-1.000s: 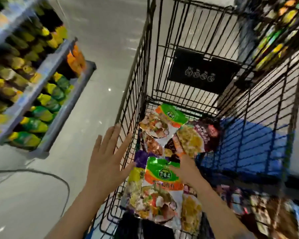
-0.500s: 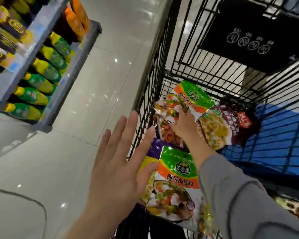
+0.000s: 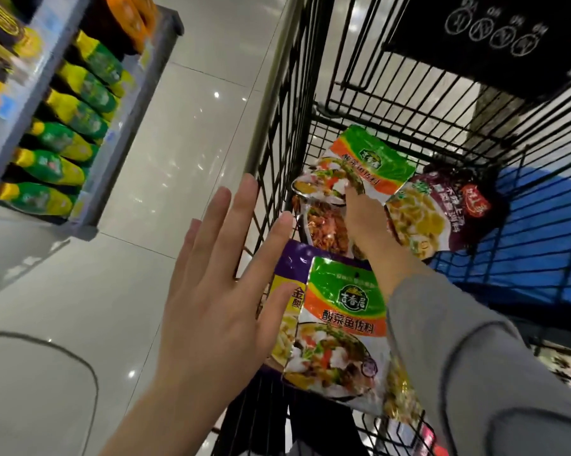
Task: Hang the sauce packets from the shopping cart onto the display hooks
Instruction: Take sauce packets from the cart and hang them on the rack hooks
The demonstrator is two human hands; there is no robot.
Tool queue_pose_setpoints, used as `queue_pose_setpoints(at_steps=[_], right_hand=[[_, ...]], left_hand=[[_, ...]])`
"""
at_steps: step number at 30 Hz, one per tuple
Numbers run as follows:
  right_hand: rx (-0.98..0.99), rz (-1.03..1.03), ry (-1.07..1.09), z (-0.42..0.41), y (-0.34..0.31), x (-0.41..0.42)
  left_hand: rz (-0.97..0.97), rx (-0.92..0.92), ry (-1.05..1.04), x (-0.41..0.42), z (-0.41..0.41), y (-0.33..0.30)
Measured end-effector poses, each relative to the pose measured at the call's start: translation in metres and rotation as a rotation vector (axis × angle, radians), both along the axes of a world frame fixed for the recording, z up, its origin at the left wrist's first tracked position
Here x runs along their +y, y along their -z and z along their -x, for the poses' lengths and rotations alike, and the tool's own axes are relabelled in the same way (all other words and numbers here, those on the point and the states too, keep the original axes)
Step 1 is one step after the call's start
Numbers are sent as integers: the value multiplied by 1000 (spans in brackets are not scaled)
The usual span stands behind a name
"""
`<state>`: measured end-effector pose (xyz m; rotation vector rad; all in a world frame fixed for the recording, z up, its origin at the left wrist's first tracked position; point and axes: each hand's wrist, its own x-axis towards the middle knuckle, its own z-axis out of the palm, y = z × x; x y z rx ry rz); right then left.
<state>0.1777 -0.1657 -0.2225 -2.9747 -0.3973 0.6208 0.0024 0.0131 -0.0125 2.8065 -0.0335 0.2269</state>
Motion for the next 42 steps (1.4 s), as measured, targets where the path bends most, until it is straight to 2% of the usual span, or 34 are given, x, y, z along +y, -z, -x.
queue_pose_setpoints(at_steps=[4,8,10,13,14,17,20,22,25,26,29,32,42], right_hand=[[-18,-181,36,41,-36,-22],[30,-297,34,128,-81,-56],[197,-321,42,176,-98,-66],[522,-100,-69,225,-103,-71],[567,-61,-76,231,-102,-73],[437,-89,75,208,-100,-76],[272,-225,256,161,-88,-76],[272,-247,334,131,-70,-74],[417,-110,521,114,-34,-71],[448,-121,607,116,-24,-69],[355,-223,771,135,-12,-58],[283,-259,843,145,-10,-52],[436,-126,854,135,-16,-57]], left_hand=[[45,-9,-7,0,0,-1],[97,-35,16,-1,0,-1],[94,-34,27,0,0,-1],[31,-18,43,1,0,0],[-3,-9,54,1,1,1],[-83,15,66,1,2,1],[-103,23,62,1,2,1],[-108,20,69,1,3,1],[-110,13,69,1,2,2],[-111,13,66,2,2,2],[-108,11,65,2,1,1],[-96,5,57,2,2,1],[-93,11,46,1,2,-1]])
